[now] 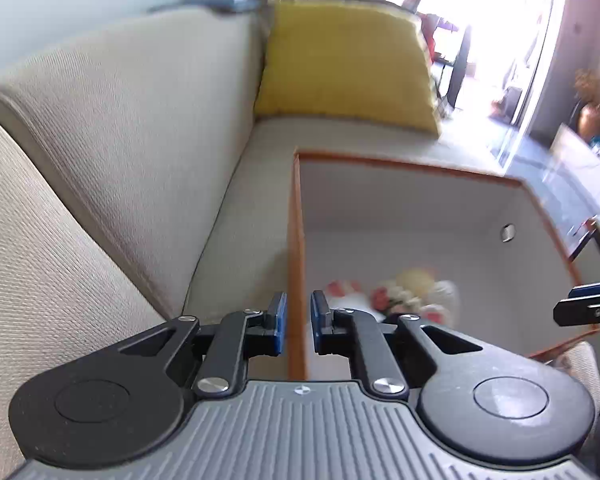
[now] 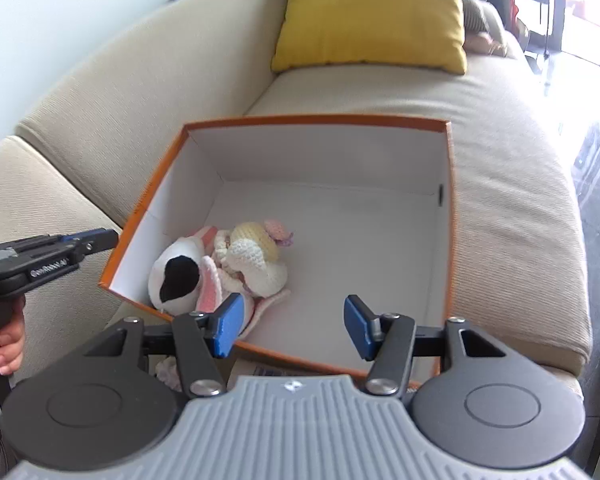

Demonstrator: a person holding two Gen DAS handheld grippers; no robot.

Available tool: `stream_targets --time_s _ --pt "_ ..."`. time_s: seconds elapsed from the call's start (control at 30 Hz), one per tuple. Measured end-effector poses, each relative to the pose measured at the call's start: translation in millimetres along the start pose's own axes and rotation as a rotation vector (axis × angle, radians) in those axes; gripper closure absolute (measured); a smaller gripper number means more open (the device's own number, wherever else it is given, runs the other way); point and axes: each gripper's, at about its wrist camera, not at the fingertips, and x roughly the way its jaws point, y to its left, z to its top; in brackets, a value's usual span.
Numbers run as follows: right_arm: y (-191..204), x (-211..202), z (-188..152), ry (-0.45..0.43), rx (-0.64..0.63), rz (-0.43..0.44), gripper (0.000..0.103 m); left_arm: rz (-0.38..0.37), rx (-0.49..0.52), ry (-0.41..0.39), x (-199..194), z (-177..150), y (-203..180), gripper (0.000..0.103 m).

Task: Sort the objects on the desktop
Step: 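Withdraw both grippers from the shoebox back to the item pile, then grasp the duck plush with the left gripper while the right grasps the pink card case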

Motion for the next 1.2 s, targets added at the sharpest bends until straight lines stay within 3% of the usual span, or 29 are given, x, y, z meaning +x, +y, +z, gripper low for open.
stream_targets --time_s 0.13,0.2,0.43,0.6,0.77,0.9,1.1,1.2 --pt "-5.5 -21.4 -17.6 -0.032 0.006 0.012 0.045 -0.065 0.030 -0.003 -31.8 -9.3 -13.9 0.089" --pt "-6.4 -34.8 -25.8 -0.046 0.008 0.017 0.045 -0.099 0.065 0.013 -45.1 -18.1 -22.1 0.082" --pt "-0.1 -45.1 -74.3 -0.033 0.008 0.023 0.045 -0.123 0.177 0.161 -46.5 -57.8 -46.0 0.069" --pt "-18.9 -27.3 -111.0 0.007 0.104 -0.066 0.045 -0.098 0.093 0.264 -24.8 -84.7 -35.1 0.066" --pt "-53.6 -9.4 -137.3 0.112 0.213 -0.154 0.045 -0.115 0.035 0.323 -4.9 -96.3 -33.0 0.065" --pt "-73.9 3.6 -147.6 0.174 0.301 -0.125 0.045 -0.128 0.016 0.338 2.3 -101.6 -34.3 0.064" --pt "-89.9 14.0 -155.1 0.177 0.388 -0.033 0.042 -0.117 0.020 0.376 13.1 -105.0 -38.0 0.055" --pt "-98.4 17.8 -158.6 0.177 0.429 0.007 0.039 -0.146 -0.011 0.399 18.9 -107.1 -33.7 0.051"
